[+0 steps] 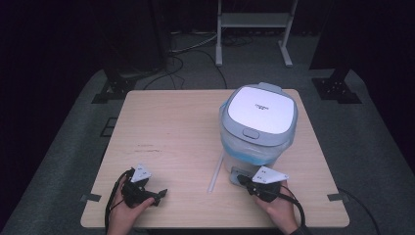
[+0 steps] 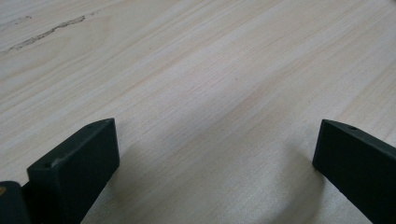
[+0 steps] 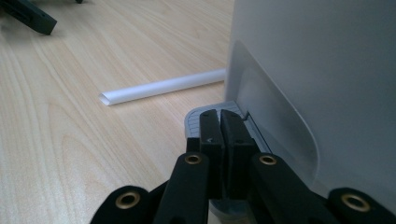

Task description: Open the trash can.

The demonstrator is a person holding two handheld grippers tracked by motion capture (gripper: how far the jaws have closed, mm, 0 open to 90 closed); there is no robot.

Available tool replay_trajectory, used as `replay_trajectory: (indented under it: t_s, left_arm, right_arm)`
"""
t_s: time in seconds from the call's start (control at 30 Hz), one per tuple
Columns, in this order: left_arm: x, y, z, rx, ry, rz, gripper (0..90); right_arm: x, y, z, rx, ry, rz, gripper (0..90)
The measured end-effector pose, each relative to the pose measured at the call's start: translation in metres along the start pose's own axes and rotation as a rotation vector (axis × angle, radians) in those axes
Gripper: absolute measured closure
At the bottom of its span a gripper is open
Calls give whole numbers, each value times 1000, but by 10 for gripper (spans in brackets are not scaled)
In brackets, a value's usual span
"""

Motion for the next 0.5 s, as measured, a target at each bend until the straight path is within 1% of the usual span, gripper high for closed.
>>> replay_trajectory:
  t_s: [0.2, 0.27, 0.5]
  left_arm:
    - [0, 0, 0, -1, 0, 1, 0]
    - [0, 0, 0, -1, 0, 1, 0]
    - [0, 0, 0, -1, 0, 2, 0]
  right_arm:
    - [1, 0, -1, 9, -8, 11, 897]
    - [1, 0, -1, 21, -6, 13, 897]
    - [1, 1, -2, -9, -13, -8, 899]
Point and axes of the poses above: each handheld gripper's, and its own axes: x roughly forward along the jaws, z roughly out of its top, y roughly to its left, the point moved 8 cm from there along x, roughly forward along the jaws, and after that the axes turned 1 degree about -y, right-handed, at the moved point
